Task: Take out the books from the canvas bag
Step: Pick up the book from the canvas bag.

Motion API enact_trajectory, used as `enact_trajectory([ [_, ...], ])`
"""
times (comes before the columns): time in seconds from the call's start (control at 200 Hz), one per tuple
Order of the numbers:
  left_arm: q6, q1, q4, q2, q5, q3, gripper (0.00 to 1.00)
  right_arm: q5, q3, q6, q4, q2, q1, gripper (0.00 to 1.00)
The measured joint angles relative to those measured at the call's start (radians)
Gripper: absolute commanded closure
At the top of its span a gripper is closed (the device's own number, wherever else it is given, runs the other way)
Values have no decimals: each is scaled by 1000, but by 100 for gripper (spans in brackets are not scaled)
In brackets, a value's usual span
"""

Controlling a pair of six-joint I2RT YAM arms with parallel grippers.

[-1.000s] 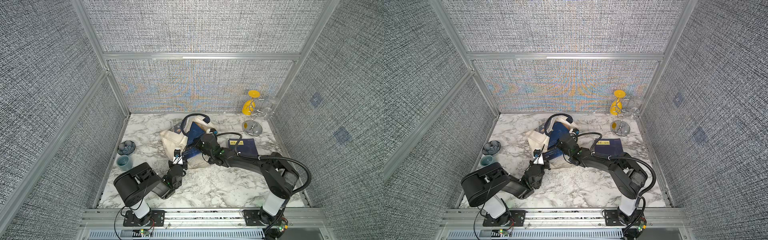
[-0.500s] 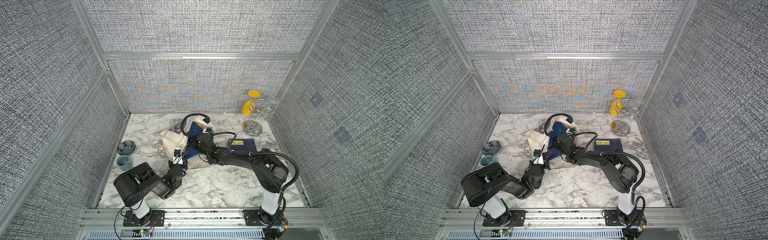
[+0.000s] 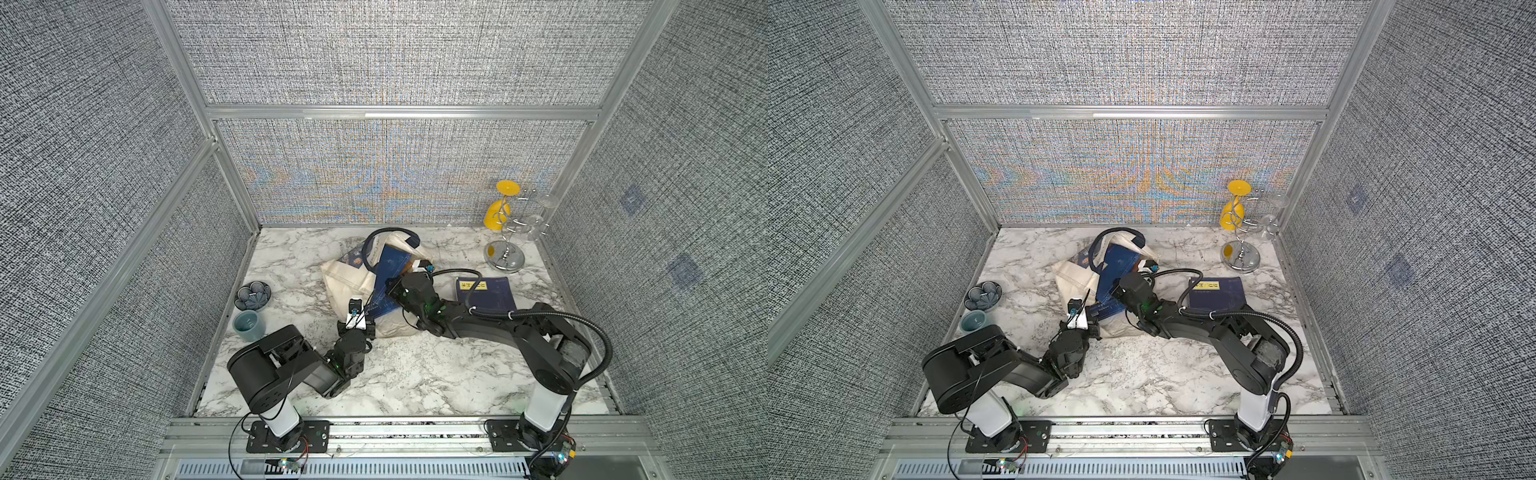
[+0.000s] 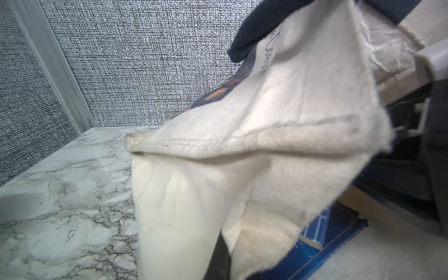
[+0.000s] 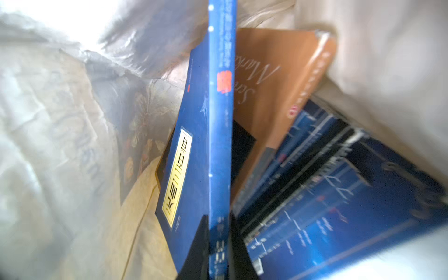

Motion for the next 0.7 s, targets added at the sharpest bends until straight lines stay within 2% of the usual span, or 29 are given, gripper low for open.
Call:
enact_trajectory([
  [0.11,0,0,0,0,0,0,100,8,-25,-7,-3,-32,2,89],
  [0.335,0,0,0,5,0,1,100,0,-77,-30,40,-34,-1,80],
  [0.475,-1,0,0,7,1,2,100,-2,-98,-42,91,-20,-1,71],
  [0.55,-1,0,0,9,2,3,100,-2,-100,-50,106,-12,-2,63],
  [0.7,-1,0,1,13,2,5,100,-2,-104,-61,159,16,-2,59],
])
